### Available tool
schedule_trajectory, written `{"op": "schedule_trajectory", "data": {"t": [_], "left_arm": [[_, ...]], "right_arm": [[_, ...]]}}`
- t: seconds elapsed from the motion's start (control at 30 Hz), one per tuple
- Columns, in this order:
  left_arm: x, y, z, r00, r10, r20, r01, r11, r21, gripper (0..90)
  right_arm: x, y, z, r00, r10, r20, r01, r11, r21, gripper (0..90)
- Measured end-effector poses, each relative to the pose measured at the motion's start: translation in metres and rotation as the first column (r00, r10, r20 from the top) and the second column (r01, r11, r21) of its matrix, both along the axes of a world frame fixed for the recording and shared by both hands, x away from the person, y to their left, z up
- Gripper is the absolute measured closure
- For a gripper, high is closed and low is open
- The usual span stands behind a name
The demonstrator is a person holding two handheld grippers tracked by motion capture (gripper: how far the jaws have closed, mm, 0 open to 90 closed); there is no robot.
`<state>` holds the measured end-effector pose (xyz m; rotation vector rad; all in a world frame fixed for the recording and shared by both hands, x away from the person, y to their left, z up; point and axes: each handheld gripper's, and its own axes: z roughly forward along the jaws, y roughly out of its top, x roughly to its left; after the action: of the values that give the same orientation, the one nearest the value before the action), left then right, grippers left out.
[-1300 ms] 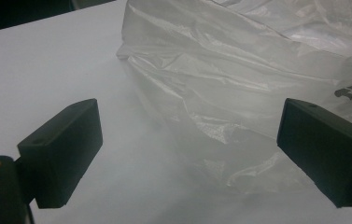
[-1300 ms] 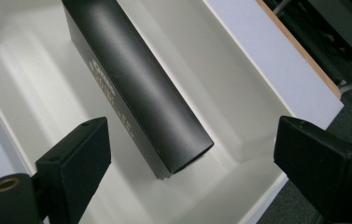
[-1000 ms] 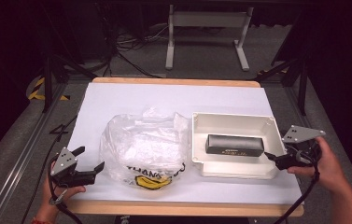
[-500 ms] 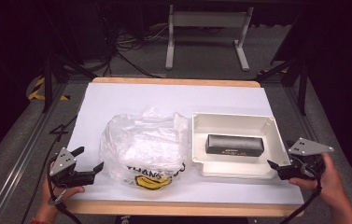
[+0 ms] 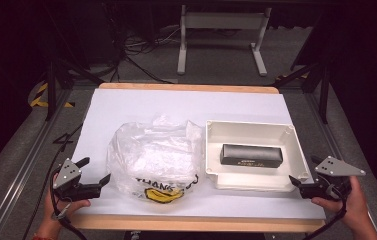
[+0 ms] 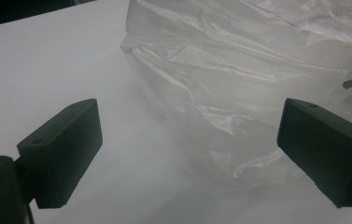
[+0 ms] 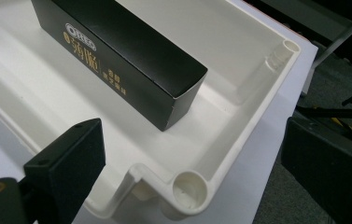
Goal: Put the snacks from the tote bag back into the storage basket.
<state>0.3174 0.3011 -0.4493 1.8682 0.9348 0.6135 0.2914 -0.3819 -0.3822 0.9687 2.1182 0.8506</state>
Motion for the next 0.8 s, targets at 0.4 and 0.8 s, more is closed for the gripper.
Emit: {"op": "schedule_trajectory", "data": {"t": [0.4,0.8], "left_arm": [[0.001,0.001,-0.001,1.0,0.001,-0.003,-0.001,1.0,-0.003,7.4],[0.0,0.002,-0.001,0.9999,-0.008,0.007,0.008,0.9998,-0.018,7.2]], "right_arm": [[-0.016,-0.012,-0.023,0.9975,-0.042,0.057,0.037,0.9952,0.091,5.9],[-0.026,-0.017,-0.04,0.9879,-0.085,0.13,0.065,0.9863,0.152,5.4]]}}
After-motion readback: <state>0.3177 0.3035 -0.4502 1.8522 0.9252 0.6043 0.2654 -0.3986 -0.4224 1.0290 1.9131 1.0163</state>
